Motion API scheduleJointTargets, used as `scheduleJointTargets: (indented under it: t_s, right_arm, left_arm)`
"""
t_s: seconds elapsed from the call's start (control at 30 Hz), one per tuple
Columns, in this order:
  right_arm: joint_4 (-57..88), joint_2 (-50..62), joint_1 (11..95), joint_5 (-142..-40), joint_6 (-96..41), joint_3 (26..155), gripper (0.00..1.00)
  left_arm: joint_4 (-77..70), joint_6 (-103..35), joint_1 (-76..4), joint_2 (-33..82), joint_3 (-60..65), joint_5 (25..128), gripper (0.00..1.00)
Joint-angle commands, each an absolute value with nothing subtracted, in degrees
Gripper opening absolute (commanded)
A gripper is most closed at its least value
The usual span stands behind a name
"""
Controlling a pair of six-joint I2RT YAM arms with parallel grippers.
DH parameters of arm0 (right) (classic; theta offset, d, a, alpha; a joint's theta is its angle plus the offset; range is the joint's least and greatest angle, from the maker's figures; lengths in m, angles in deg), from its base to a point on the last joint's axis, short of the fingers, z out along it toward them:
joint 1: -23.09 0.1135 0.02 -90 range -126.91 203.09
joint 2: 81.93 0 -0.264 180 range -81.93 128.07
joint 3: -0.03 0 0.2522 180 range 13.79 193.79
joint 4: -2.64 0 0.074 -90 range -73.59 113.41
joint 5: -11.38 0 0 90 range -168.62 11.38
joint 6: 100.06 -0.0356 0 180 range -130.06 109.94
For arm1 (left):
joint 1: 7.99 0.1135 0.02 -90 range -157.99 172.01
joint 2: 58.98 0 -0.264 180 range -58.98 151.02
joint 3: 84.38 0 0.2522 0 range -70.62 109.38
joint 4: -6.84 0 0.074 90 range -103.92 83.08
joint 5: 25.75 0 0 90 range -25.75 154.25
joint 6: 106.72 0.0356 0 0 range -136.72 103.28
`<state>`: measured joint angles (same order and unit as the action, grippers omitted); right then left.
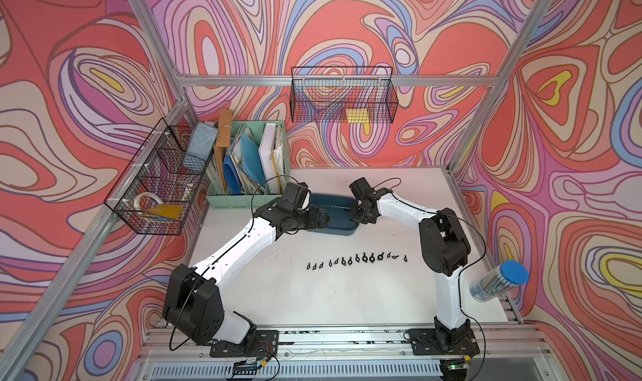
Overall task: Take out the wing nut from the storage box
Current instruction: Adjust the storage box at the center of the board, then pick up the wing nut from the storage box.
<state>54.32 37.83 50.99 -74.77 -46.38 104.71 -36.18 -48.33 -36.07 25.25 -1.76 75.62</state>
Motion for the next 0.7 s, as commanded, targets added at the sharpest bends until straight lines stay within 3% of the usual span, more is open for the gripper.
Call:
scheduleJointTargets:
  t_s: [0.0, 0.1, 0.2, 0.47, 0.67]
  right_arm:
    - [49.1, 35.7, 51.0, -74.1, -45.7, 103.3, 0.1]
    - [48.6, 35.4, 51.0, -75.0, -45.3, 103.2, 0.33]
    - [48.3, 33.9, 51.0, -75.2, -44.5, 103.1, 0.4]
    - [52.5, 32.2, 51.0, -75.0, -42.4, 108.1, 0.43]
    - [58.6, 36.9, 51.6, -80.5, -50.0, 116.7, 0.4]
  left_arm:
    - [-37.2, -48.7, -35.8, 27.2, -0.1, 77.3, 0.88]
    - [-36.1, -48.2, -35.8, 28.6, 0.1, 77.9, 0.81]
    - [-35.1, -46.6, -35.9, 30.3, 1.0, 78.1, 0.74]
    - [-36.6, -45.9, -35.9, 33.8, 4.9, 76.4, 0.73]
    - [-36.8, -45.2, -35.8, 32.1, 4.7, 74.3, 0.77]
